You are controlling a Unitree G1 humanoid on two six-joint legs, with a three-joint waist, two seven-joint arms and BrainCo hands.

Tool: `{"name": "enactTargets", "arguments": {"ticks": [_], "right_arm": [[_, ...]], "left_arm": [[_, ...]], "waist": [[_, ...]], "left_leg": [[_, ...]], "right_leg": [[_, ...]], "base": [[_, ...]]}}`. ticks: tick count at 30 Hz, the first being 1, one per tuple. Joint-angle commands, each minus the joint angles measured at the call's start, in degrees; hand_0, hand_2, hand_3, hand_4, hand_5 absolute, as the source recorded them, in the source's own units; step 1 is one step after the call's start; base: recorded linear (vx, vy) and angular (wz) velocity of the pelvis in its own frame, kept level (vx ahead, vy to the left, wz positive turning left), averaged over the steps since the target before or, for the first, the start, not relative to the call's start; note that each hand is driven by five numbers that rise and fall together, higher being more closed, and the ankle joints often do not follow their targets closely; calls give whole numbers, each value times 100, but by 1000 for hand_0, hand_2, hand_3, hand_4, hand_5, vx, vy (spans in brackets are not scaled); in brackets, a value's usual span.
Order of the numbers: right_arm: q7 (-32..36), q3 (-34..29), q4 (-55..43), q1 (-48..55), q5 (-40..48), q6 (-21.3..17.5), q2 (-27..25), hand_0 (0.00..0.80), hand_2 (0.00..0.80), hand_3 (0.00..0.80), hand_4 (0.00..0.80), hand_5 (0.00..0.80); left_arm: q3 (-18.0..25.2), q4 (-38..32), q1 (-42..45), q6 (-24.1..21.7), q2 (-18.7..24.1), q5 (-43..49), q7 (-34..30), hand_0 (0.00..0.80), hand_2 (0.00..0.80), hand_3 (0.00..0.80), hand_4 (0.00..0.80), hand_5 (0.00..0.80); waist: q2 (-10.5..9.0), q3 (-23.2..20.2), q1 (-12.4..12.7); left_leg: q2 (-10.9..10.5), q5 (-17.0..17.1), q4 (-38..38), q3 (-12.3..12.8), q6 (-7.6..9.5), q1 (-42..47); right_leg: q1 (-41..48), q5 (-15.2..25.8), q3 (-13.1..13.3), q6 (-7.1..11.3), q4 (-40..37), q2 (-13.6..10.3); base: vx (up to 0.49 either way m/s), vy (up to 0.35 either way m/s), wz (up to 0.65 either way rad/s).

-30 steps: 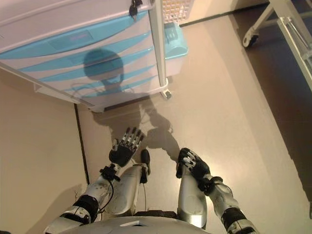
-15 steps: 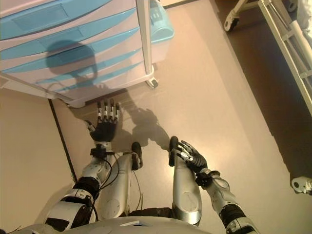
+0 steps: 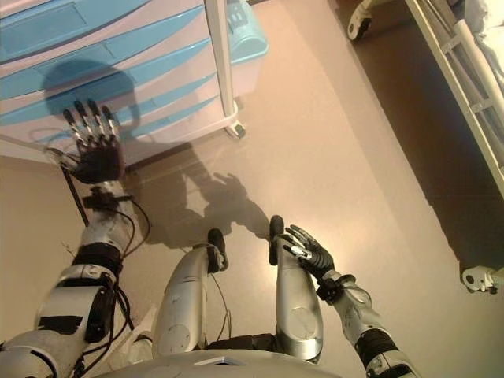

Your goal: Open the drawer and pick up the medicine

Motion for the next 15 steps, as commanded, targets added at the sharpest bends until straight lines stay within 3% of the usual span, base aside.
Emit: {"name": "enactTargets", "arguments": {"ticks": [1,10,15], "right_arm": [[80,584,251,685,-60,36,-372,0,0,0,0,0],[33,558,250,680,21,-6,-503,0,0,0,0,0],[36,587,245,639,-59,-14,-541,0,0,0,0,0]], "left_arm": [[190,143,-240,-99,228,-45,21,0,0,0,0,0],[139,400,-640,-44,784,-45,568,0,0,0,0,0],[-32,559,-846,103,943,-34,549,0,0,0,0,0]], "waist": [[193,-100,-55],[265,-97,-116],[296,-97,-144]], "left_leg": [[-191,-134,-482,102,1,-61],[-222,-200,-411,131,24,-207],[-224,-211,-423,170,29,-228]], "right_leg": [[-123,-335,-32,24,271,81],[-296,-352,10,-22,293,85],[-334,-342,28,-18,286,79]], "base": [[14,37,-3],[8,36,-3],[-4,26,-4]]}}
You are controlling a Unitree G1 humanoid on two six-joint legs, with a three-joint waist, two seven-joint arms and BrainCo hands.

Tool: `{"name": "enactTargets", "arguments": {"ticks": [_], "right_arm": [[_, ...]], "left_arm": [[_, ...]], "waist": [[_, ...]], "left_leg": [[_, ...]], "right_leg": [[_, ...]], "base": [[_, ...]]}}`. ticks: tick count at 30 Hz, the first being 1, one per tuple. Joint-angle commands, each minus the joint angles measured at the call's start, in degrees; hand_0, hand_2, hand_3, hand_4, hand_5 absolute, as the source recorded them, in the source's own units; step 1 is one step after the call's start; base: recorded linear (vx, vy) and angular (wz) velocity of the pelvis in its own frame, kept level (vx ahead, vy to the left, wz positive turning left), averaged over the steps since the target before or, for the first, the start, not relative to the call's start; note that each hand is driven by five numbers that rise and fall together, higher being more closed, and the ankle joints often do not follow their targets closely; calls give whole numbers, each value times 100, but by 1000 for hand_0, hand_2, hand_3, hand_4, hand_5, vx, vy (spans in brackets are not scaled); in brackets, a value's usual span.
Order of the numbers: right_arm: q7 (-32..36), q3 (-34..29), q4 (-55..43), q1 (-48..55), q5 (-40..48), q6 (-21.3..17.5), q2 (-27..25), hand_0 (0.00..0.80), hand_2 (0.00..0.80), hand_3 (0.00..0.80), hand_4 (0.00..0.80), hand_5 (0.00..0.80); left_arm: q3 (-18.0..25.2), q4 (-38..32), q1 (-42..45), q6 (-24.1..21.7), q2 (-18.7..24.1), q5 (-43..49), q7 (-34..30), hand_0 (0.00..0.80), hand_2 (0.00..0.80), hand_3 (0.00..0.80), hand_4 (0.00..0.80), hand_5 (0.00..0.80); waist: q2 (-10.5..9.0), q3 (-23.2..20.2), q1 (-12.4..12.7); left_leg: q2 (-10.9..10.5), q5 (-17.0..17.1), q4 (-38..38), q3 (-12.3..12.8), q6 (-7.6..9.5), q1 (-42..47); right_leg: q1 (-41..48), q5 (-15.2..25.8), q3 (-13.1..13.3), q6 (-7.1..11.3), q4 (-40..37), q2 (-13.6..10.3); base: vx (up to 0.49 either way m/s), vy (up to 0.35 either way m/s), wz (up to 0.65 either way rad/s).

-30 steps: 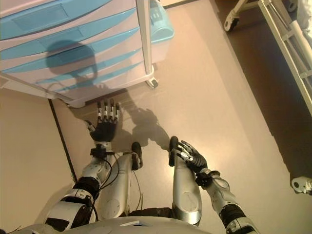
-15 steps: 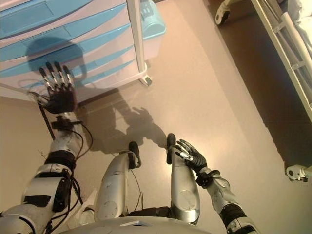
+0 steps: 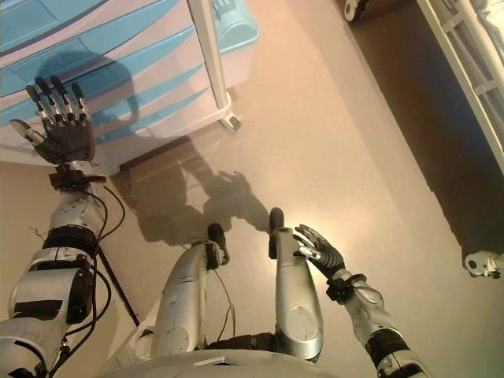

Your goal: Open the drawer and pick up the medicine

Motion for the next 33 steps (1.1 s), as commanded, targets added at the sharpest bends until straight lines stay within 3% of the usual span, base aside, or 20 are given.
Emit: {"name": "enactTargets", "arguments": {"ticks": [1,21,33], "right_arm": [[67,478,189,641,-54,190,-131,0,0,0,0,0],[-91,677,17,473,3,373,112,0,0,0,0,0],[-125,721,-11,461,-17,432,72,0,0,0,0,0]], "left_arm": [[-35,55,-328,148,297,-39,-178,0,0,0,0,0],[-248,291,292,641,-702,137,-440,0,0,0,0,0],[-15,440,73,483,-479,-44,-373,0,0,0,0,0]], "waist": [[270,-115,-33],[94,-115,61],[65,-115,30]], "left_leg": [[-227,-215,-458,64,29,-29],[-260,-108,-750,34,39,84],[-240,-165,-688,38,74,72]], "right_leg": [[-15,-334,-105,-14,124,81],[19,-119,-206,118,47,200],[-87,-47,-185,175,198,206]], "base": [[0,0,0],[-12,-18,2],[4,9,1]]}}
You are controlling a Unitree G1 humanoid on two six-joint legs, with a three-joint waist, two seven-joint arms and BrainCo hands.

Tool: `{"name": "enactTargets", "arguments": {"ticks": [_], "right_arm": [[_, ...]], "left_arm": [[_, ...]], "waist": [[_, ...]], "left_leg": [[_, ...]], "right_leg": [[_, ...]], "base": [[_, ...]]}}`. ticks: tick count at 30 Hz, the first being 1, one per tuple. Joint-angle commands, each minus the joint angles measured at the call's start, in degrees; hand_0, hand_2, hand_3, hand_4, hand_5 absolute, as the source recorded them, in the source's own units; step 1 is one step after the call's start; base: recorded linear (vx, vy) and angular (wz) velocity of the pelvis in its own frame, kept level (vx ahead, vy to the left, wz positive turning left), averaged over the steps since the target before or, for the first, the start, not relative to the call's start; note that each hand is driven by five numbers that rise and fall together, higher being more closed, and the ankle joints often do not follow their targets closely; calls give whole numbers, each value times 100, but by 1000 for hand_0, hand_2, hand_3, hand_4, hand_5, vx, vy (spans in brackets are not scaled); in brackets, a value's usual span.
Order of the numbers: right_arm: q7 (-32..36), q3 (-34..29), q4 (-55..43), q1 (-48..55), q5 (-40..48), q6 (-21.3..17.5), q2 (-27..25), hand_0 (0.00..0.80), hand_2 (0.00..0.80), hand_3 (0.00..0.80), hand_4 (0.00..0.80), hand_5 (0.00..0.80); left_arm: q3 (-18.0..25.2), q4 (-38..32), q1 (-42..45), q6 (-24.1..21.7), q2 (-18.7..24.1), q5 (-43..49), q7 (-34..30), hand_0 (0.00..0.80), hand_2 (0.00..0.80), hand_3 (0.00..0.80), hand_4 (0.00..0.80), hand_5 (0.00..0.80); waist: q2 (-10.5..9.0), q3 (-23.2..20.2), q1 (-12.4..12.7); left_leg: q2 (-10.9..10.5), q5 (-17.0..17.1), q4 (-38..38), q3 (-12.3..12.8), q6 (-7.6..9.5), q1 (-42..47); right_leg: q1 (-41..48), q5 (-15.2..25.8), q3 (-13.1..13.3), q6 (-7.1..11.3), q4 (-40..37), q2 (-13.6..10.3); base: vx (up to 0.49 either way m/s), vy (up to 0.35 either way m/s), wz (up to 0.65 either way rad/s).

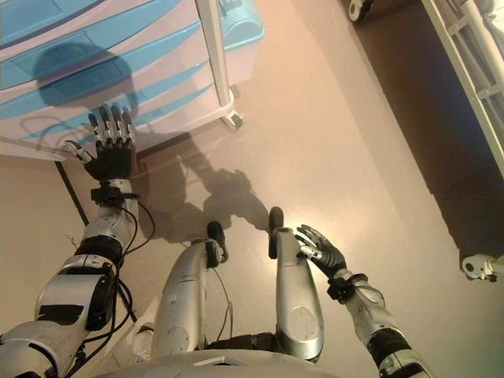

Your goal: Open the drawer and pick up the medicine

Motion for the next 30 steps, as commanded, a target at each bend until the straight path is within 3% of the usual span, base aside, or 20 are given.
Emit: {"name": "enactTargets", "arguments": {"ticks": [1,20,30], "right_arm": [[21,664,23,479,-119,354,95,0,0,0,0,0],[232,616,372,483,-150,83,-137,0,0,0,0,0],[307,588,479,422,-197,115,-155,0,0,0,0,0]], "left_arm": [[244,71,-180,-77,296,-50,-174,0,0,0,0,0],[185,81,-1291,-523,1236,-50,400,0,0,0,0,0],[-130,52,-1375,-277,1204,-50,448,0,0,0,0,0]], "waist": [[47,-131,3],[135,-131,-84],[178,-131,-62]], "left_leg": [[-243,-179,-758,184,74,222],[-192,-281,-581,254,105,57],[-238,-260,-620,230,80,56]], "right_leg": [[-126,-61,-17,162,301,187],[-342,-111,29,131,452,125],[-363,-130,2,120,473,101]], "base": [[19,40,1],[4,34,1],[0,0,0]]}}
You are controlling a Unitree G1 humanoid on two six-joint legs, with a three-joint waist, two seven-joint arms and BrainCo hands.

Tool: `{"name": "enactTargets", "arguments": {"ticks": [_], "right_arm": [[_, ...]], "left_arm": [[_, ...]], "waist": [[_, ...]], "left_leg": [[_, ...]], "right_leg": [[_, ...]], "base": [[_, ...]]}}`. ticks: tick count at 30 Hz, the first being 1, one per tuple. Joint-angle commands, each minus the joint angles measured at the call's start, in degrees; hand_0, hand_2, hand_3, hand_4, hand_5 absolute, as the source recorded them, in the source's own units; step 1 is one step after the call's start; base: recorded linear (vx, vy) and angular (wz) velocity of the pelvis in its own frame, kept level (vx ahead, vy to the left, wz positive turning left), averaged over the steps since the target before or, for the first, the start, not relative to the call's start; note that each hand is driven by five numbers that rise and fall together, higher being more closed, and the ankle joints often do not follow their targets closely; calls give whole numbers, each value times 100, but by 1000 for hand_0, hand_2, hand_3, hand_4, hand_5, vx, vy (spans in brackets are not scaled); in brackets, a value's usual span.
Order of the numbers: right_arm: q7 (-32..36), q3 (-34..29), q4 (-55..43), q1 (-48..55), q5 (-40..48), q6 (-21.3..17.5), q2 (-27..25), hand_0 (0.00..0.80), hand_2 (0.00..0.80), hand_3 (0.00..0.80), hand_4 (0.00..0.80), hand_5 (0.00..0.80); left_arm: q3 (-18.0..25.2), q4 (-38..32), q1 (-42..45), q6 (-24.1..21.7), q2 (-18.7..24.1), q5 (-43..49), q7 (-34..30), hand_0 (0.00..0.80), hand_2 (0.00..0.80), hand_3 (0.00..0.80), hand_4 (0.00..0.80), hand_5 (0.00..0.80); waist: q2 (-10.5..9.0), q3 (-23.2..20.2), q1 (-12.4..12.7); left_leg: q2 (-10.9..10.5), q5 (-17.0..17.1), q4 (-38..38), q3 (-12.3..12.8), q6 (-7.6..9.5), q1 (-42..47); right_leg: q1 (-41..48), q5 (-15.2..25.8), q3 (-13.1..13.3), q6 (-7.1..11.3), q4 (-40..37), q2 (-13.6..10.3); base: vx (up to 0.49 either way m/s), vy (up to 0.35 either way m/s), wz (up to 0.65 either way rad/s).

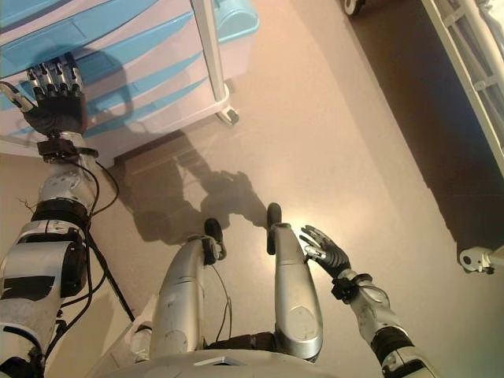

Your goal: Open the drawer and pick up the medicine

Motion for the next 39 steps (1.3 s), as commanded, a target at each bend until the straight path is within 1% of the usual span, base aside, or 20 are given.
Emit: {"name": "enactTargets", "arguments": {"ticks": [1,6,12,15,21,28,35,39], "right_arm": [[173,585,158,560,-183,226,-25,0,0,0,0,0],[148,601,99,543,-175,292,-4,0,0,0,0,0],[122,648,38,541,-151,335,45,0,0,0,0,0],[95,680,-26,539,-156,354,61,0,0,0,0,0],[36,727,-146,512,-167,459,97,0,0,0,0,0],[53,790,-153,504,-139,496,93,0,0,0,0,0],[57,856,-160,490,-97,507,16,0,0,0,0,0],[123,865,-135,500,-84,463,-35,0,0,0,0,0]], "left_arm": [[-113,-80,-170,163,151,-44,-87,0,0,0,0,0],[-48,72,137,411,-103,-44,-188,0,0,0,0,0],[-69,224,464,668,-388,-44,-324,0,0,0,0,0],[-68,262,636,724,-591,-44,-442,0,0,0,0,0],[-9,251,765,715,-811,-44,-499,0,0,0,0,0],[84,392,636,663,-739,-44,-398,0,0,0,0,0],[135,436,248,512,-468,-44,-337,0,0,0,0,0],[118,357,-29,362,-326,-44,-248,0,0,0,0,0]], "waist": [[198,-132,60],[187,-132,76],[162,-132,87],[147,-132,88],[96,-132,94],[32,-132,65],[12,-132,24],[2,-132,-16]], "left_leg": [[-273,-240,-809,218,81,321],[-298,-215,-841,194,67,295],[-315,-204,-852,178,66,281],[-321,-187,-851,161,59,249],[-322,-180,-834,137,59,219],[-259,-184,-791,161,60,207],[-244,-227,-697,153,82,108],[-194,-256,-633,199,95,16]], "right_leg": [[-76,-138,-36,113,224,126],[-99,-151,-59,110,201,148],[-99,-152,-79,110,180,175],[-131,-149,-79,112,205,201],[-159,-139,-79,123,237,253],[-179,-131,-76,130,287,280],[-295,-103,-28,136,360,309],[-390,-99,-14,137,405,316]], "base": [[0,0,0],[1,-6,0],[6,-26,-1],[0,-10,-1],[-1,-11,-1],[0,0,0],[0,5,0],[-7,17,-2]]}}
